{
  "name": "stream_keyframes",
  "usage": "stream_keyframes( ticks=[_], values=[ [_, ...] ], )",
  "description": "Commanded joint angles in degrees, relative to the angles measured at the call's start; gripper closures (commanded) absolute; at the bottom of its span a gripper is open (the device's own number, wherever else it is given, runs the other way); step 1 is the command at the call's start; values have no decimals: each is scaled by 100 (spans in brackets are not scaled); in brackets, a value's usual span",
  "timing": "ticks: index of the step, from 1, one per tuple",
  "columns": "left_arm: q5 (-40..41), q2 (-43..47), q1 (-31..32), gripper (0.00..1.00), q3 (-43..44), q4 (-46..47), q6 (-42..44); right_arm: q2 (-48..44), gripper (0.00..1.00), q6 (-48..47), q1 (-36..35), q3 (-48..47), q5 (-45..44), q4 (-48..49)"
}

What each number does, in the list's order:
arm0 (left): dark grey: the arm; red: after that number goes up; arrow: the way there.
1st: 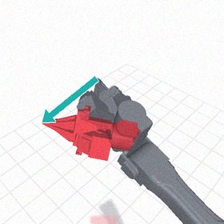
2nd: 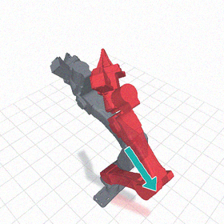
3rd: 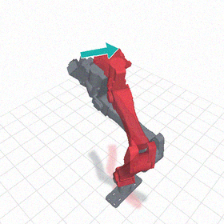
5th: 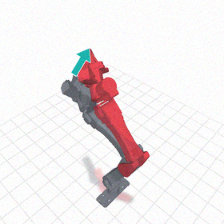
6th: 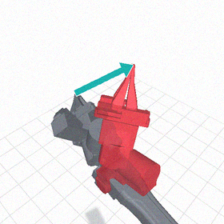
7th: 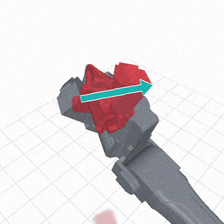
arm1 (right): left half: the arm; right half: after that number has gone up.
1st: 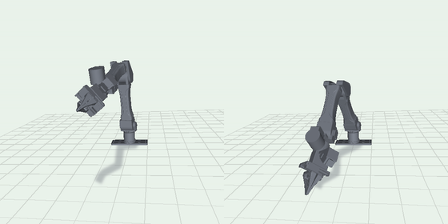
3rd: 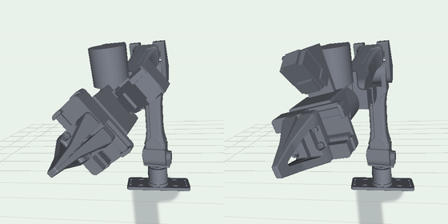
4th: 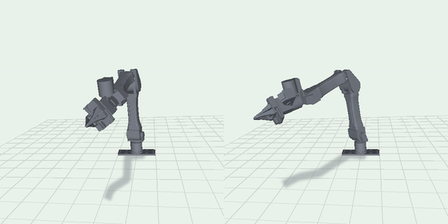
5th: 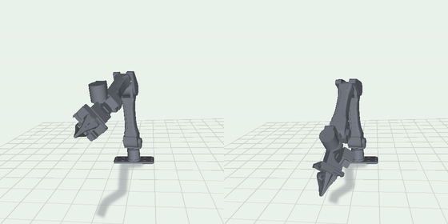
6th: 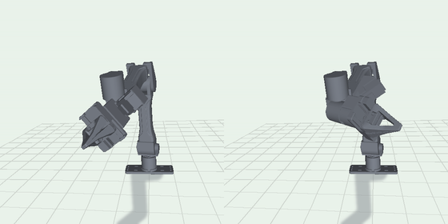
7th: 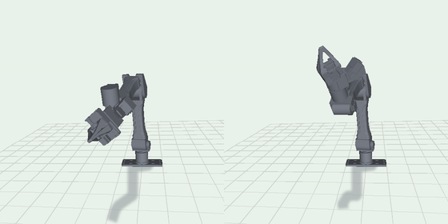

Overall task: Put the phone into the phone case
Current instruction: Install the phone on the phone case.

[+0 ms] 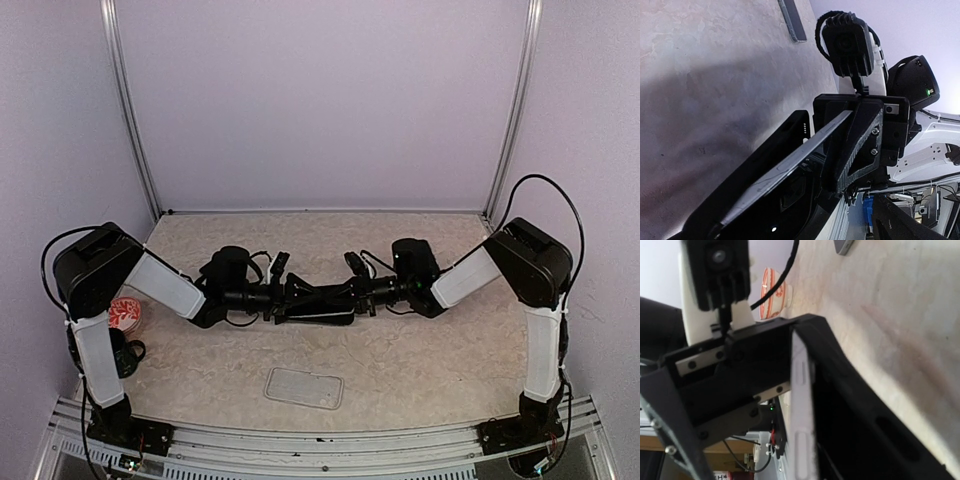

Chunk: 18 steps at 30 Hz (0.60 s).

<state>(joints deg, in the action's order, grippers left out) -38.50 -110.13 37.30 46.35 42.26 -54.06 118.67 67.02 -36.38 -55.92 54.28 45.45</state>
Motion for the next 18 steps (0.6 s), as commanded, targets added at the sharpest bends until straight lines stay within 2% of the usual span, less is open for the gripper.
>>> stream_keyframes(
  ticks=[1,8,18],
  values=[
    [-161,193,83,10,124,259,1,98,100,-76,-60,-167,188,183],
    [-231,224,100,19,35,430,-31,138,100,-193,-54,-170,157,-12],
    [-324,265,102,40,-36,626,-100,165,100,-524,-50,-252,21,-514]
  ],
)
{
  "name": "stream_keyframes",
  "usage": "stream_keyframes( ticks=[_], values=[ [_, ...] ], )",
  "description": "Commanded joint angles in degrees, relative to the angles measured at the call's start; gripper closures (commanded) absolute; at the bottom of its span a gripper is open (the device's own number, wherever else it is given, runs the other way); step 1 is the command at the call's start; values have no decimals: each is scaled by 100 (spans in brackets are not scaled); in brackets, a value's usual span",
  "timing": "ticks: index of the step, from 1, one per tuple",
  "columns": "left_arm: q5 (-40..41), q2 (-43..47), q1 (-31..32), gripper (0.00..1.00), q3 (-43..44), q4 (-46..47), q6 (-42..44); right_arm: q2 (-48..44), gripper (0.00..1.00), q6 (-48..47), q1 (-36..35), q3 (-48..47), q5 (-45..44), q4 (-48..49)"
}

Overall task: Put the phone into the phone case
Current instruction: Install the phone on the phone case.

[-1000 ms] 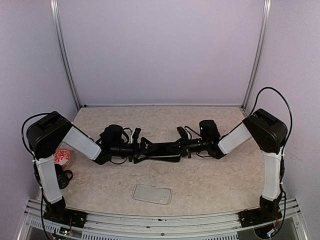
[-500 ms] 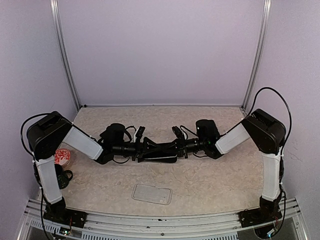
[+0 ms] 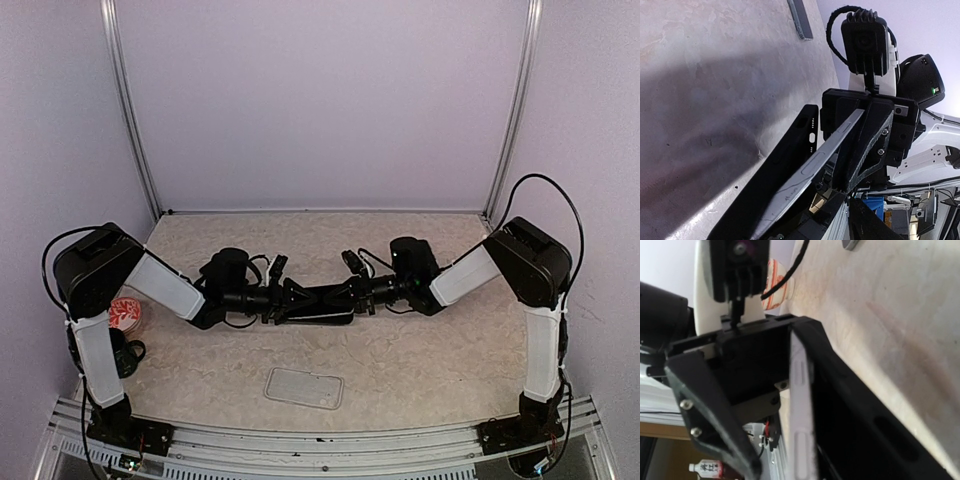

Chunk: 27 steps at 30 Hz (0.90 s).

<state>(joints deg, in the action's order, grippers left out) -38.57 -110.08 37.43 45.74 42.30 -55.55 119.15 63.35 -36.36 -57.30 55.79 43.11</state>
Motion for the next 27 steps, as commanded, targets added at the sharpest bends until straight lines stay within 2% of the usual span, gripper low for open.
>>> stream_keyframes(
  ticks=[1,9,17,24,27],
  values=[
    [-318,259,89,41,14,661,32,114,100,-161,-44,-109,-130,-288],
    [-388,225,89,51,-22,886,-90,121,100,-165,-46,-135,-136,-305],
    [-423,207,89,56,-47,1040,-169,95,100,-193,-42,-227,-147,-455],
    [-448,176,89,61,-65,1145,-230,-3,92,-334,-39,-322,-187,-719],
    [-451,171,87,61,-65,1180,-245,-47,85,-405,-42,-348,-213,-839]
  ],
)
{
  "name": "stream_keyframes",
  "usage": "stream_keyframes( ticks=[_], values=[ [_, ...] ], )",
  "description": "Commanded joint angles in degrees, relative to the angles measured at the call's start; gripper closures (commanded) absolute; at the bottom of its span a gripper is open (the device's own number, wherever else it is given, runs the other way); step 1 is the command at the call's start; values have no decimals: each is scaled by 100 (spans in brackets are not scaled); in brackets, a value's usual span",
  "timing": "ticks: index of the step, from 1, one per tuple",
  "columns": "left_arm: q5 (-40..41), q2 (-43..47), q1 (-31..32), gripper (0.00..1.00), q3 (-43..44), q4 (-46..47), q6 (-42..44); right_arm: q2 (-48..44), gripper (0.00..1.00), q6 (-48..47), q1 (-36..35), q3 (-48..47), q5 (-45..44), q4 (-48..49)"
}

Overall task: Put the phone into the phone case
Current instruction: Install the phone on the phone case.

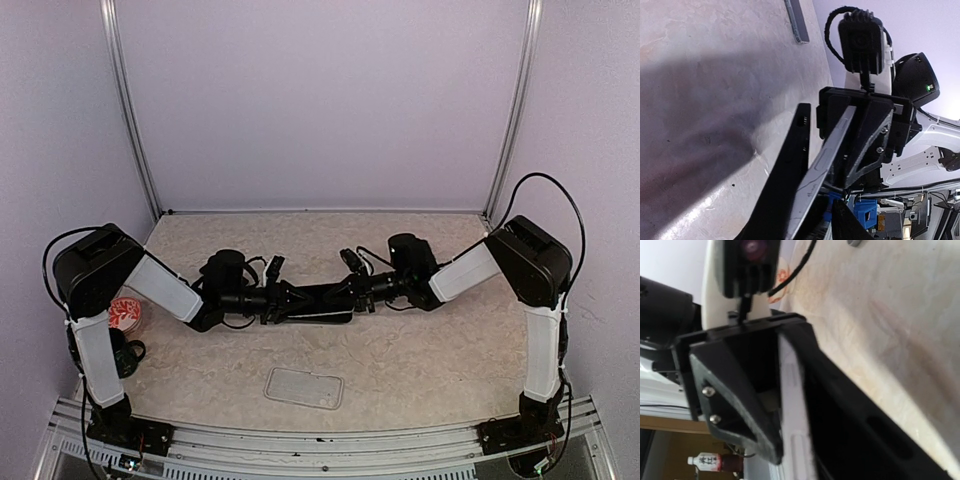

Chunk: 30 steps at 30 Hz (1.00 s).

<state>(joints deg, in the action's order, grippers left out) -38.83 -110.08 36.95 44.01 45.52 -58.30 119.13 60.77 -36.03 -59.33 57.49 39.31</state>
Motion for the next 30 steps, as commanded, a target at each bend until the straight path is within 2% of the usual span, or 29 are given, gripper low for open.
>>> stream_keyframes(
  ticks=[1,6,19,27,30],
  values=[
    [-428,171,129,61,104,866,29,-61,83,-164,-81,-155,-394,-493],
    [-430,165,120,62,66,914,-1,-121,76,-290,-71,-200,-447,-716],
    [-415,175,94,71,46,841,-6,-274,70,-683,-79,-413,-638,-1478],
    [-384,223,52,73,24,775,11,-362,66,-938,-76,-550,-789,-1950],
    [-375,231,27,76,11,774,3,-405,58,-1056,-77,-609,-854,-2170]
  ],
)
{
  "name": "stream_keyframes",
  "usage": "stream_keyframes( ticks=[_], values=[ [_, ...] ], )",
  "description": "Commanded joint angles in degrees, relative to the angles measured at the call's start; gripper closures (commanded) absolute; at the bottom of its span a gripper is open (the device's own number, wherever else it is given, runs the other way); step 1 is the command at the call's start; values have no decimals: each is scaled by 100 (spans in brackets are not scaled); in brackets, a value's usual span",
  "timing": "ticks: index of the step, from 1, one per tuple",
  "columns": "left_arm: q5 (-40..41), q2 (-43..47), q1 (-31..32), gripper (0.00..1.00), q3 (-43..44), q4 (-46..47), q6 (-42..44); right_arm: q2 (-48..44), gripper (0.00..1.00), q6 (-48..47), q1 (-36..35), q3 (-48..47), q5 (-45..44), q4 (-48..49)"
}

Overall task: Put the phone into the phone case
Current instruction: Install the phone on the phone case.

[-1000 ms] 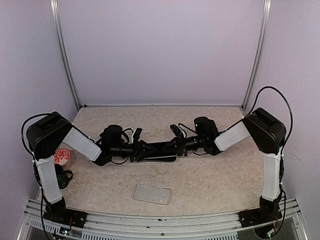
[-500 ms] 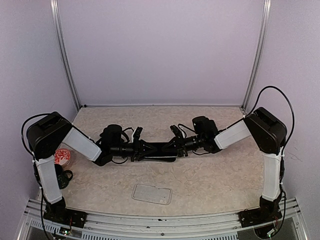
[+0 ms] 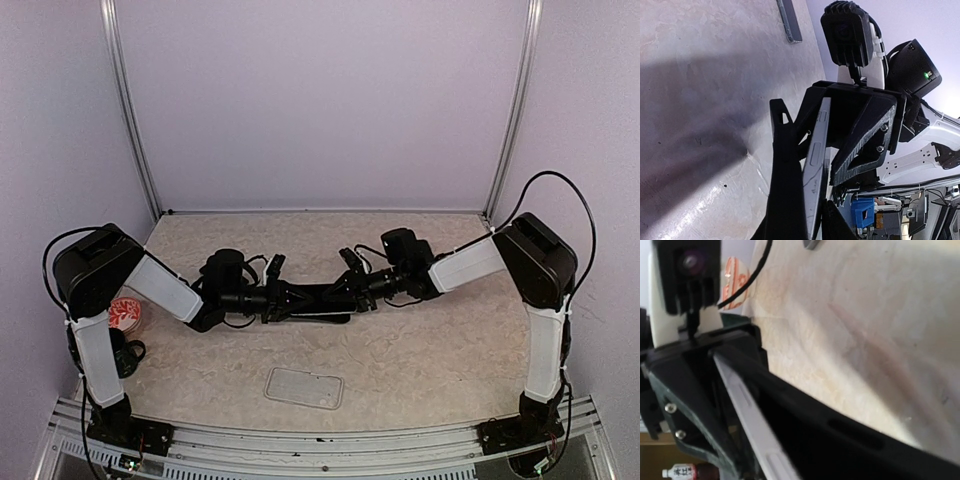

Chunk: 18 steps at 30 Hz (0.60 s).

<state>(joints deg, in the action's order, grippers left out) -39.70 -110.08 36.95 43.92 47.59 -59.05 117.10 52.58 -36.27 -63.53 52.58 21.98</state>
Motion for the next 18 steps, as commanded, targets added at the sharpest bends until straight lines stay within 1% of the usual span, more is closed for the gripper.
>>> stream_keyframes(
  ticks=[1,9,18],
  values=[
    [-292,237,23,76,12,567,78,-212,57,-279,-55,-206,-384,-492],
    [-300,259,-29,84,-15,542,77,-321,56,-524,-51,-331,-531,-938],
    [-292,286,-73,88,-81,532,110,-449,55,-734,-1,-320,-626,-1288]
  ],
)
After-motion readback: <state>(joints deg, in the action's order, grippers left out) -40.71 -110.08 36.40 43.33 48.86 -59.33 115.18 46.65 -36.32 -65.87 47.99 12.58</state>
